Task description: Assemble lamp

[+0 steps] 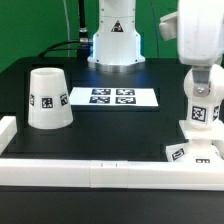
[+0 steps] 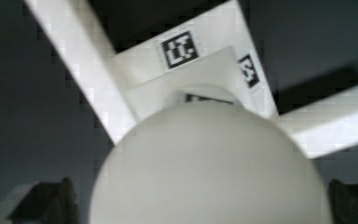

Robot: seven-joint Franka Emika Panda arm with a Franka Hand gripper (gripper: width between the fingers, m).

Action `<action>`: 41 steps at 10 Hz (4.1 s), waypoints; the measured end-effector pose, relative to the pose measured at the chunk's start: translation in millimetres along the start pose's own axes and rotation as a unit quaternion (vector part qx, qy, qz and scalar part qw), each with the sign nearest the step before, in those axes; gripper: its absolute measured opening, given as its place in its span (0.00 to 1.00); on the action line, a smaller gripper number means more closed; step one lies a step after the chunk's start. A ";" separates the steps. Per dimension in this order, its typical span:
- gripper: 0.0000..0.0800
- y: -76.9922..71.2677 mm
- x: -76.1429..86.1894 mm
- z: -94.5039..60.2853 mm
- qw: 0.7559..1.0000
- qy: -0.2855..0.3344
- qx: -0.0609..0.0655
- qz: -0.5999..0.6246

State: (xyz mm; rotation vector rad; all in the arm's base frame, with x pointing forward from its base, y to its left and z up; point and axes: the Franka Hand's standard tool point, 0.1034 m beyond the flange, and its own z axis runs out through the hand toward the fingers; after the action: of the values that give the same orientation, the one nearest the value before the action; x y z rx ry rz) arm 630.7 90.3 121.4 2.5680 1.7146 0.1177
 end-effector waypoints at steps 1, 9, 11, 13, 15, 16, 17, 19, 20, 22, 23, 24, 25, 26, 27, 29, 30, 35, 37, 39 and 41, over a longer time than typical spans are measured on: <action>0.87 1.3 1.8 1.8 0.999 -0.002 0.002 -0.045; 0.72 3.1 3.8 3.5 0.980 -0.013 -0.002 -0.201; 0.72 3.1 3.8 3.5 0.981 -0.013 -0.002 -0.195; 0.72 3.6 2.6 3.6 0.991 -0.010 -0.001 -0.137; 0.72 3.4 3.4 3.9 0.999 -0.007 0.000 -0.042; 0.72 4.0 3.9 4.1 1.000 -0.005 0.001 0.013; 0.72 4.7 4.7 3.8 0.998 -0.003 0.002 0.060; 0.72 6.4 5.5 2.8 0.993 -0.003 0.002 0.114; 0.72 6.9 5.0 2.8 0.988 -0.003 0.002 0.153; 0.72 7.4 4.1 2.8 0.979 -0.003 0.002 0.206; 0.72 7.6 3.7 2.9 0.972 -0.004 0.002 0.236; 0.72 7.9 3.1 2.9 0.962 -0.004 0.001 0.273; 0.72 8.1 2.8 2.9 0.956 -0.004 0.001 0.293; 0.72 8.5 1.8 3.4 0.938 -0.003 0.001 0.348; 0.72 9.7 -0.4 3.6 0.911 0.003 0.000 0.411; 0.72 11.5 -2.2 3.4 0.858 0.007 0.002 0.514; 0.72 11.3 -2.3 3.7 0.835 0.006 0.002 0.549; 0.72 8.8 -6.5 6.1 0.713 -0.002 0.015 0.701; 0.72 7.0 -7.5 7.1 0.654 -0.005 0.029 0.756; 0.72 0.8 -7.0 9.7 0.576 -0.020 0.050 0.816; 0.72 0.2 -7.5 10.5 0.496 -0.025 0.064 0.866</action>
Offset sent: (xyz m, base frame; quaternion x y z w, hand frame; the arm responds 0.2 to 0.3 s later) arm 0.0058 0.0112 -0.0004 0.0035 -0.0201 -0.2210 0.9751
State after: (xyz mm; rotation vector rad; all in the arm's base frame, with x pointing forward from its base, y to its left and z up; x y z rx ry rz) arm 629.0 83.2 110.8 2.9236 -1.4446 -0.0484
